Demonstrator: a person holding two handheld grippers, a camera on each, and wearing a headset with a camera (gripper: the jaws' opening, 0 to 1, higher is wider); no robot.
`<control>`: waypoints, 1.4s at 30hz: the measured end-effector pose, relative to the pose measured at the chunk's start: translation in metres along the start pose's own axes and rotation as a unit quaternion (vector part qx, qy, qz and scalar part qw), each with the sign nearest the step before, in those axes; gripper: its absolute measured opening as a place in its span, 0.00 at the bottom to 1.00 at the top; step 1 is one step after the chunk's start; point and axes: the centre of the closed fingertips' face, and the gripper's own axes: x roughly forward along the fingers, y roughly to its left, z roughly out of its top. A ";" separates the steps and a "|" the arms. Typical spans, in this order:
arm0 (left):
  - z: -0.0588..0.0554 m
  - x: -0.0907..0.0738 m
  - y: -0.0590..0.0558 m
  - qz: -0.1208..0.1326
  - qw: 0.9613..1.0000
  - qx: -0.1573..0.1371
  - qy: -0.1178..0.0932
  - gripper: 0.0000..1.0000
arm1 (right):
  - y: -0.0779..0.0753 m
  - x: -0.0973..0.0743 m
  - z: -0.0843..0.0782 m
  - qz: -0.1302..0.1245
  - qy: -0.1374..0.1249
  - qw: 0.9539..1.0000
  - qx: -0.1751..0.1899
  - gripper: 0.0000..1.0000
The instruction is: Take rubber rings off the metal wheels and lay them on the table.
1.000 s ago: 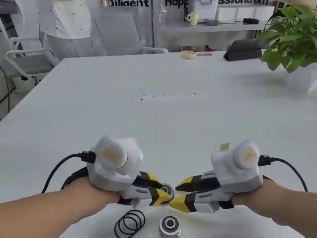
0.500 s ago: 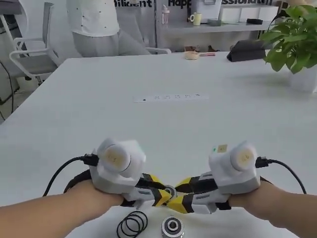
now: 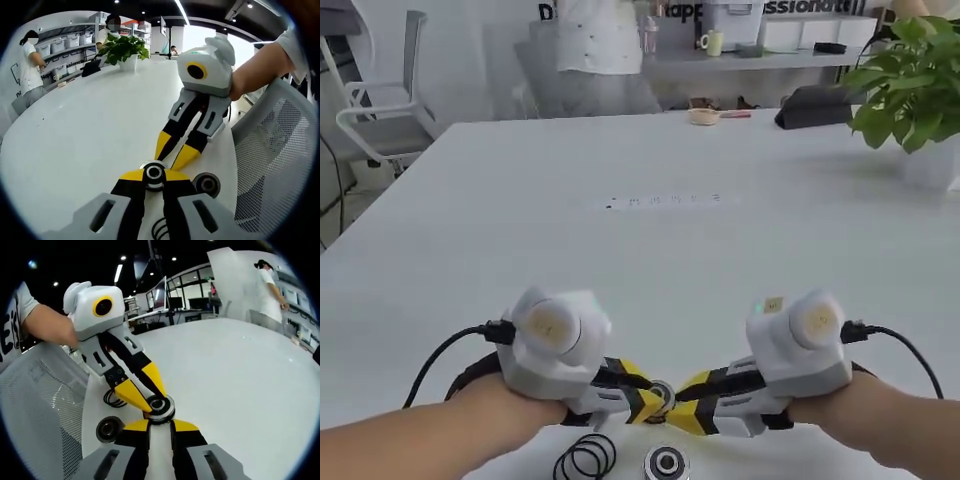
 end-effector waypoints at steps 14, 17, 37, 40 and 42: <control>0.000 0.001 0.001 0.003 1.000 -0.002 0.001 0.07 | -0.013 -0.003 -0.003 -0.021 -0.007 0.992 0.122 0.00; 0.000 0.001 0.000 0.002 1.000 -0.003 0.001 0.07 | -0.016 -0.007 0.001 -0.020 -0.024 0.987 0.161 0.00; 0.002 0.004 0.000 0.008 1.000 -0.001 0.002 0.06 | -0.005 -0.010 0.018 0.012 -0.070 0.976 0.206 0.00; 0.002 0.004 0.000 0.006 1.000 0.000 0.003 0.06 | 0.000 -0.008 0.022 0.025 -0.072 0.977 0.199 0.00; 0.002 0.004 0.000 0.006 1.000 0.000 0.003 0.06 | 0.019 -0.008 0.035 0.075 -0.094 0.972 0.200 0.00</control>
